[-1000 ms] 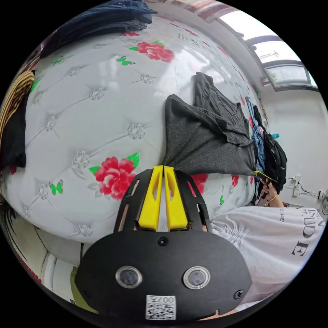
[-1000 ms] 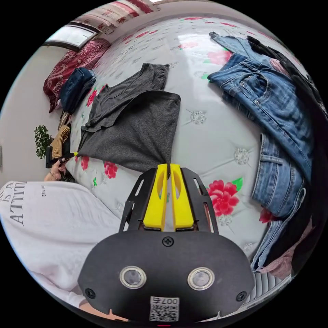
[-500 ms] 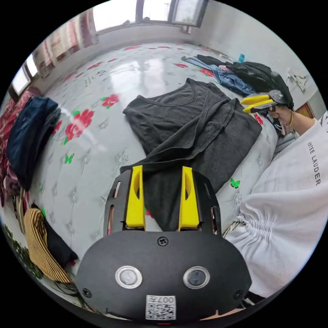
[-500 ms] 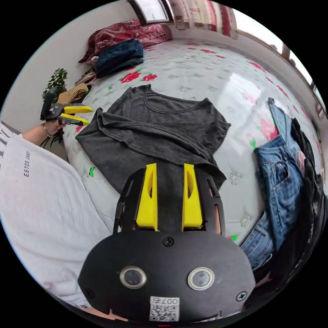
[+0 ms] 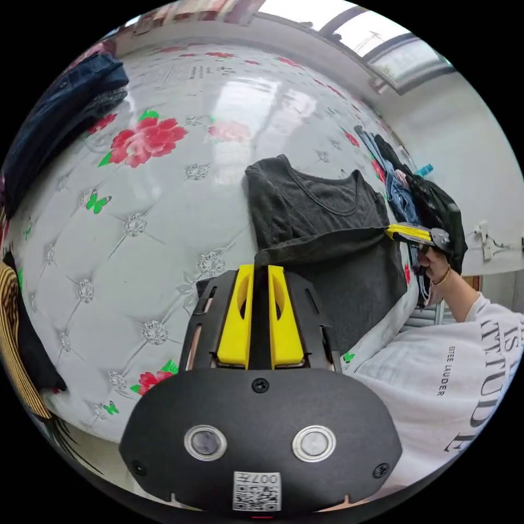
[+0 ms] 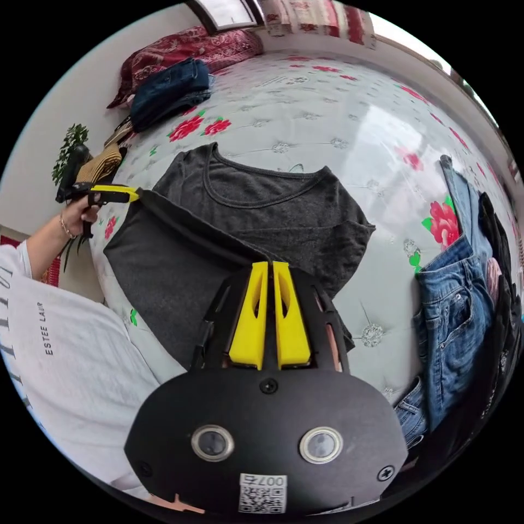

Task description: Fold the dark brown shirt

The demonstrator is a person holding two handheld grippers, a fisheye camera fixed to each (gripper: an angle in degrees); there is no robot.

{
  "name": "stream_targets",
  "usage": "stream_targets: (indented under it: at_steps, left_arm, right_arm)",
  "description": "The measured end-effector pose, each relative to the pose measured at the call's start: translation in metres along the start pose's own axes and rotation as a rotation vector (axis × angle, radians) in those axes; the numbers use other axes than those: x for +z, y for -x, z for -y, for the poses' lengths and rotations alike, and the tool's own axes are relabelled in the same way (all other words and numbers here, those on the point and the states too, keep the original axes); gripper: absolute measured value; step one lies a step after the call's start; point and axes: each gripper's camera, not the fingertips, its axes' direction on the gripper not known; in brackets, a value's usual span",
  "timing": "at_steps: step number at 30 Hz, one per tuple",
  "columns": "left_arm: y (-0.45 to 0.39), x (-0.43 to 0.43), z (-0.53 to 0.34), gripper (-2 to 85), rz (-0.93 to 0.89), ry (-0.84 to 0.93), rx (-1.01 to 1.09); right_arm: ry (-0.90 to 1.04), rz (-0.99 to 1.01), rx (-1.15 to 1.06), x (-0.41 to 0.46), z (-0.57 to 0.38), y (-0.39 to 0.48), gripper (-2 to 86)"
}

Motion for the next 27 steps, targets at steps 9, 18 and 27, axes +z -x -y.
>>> stream_targets:
  at_steps: [9,18,27]
  left_arm:
    - [0.034,-0.019,0.008,8.5,-0.075,-0.115,-0.047]
    - [-0.004,0.039,0.124,11.0,-0.086,0.018,0.153]
    - [-0.02,0.056,0.124,-0.4,0.089,0.021,0.269]
  right_arm:
    - [-0.157,0.084,0.177,-0.037,-0.011,-0.065,2.9]
    - [-0.075,0.039,0.057,-0.004,0.078,-0.082,5.1]
    - [-0.039,0.183,-0.055,0.009,0.077,-0.083,0.3]
